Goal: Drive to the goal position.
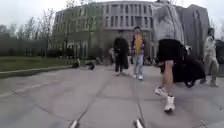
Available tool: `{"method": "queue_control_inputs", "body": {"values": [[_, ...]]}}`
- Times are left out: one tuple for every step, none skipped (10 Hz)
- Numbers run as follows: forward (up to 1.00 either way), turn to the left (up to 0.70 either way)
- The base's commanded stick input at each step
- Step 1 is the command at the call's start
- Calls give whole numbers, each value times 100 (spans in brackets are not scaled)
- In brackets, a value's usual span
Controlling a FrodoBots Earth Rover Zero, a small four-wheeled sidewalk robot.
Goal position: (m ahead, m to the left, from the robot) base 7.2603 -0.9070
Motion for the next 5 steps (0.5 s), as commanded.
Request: {"method": "queue_control_inputs", "body": {"values": [[85, -3], [85, -3], [85, -3], [85, -3], [85, -3]]}}
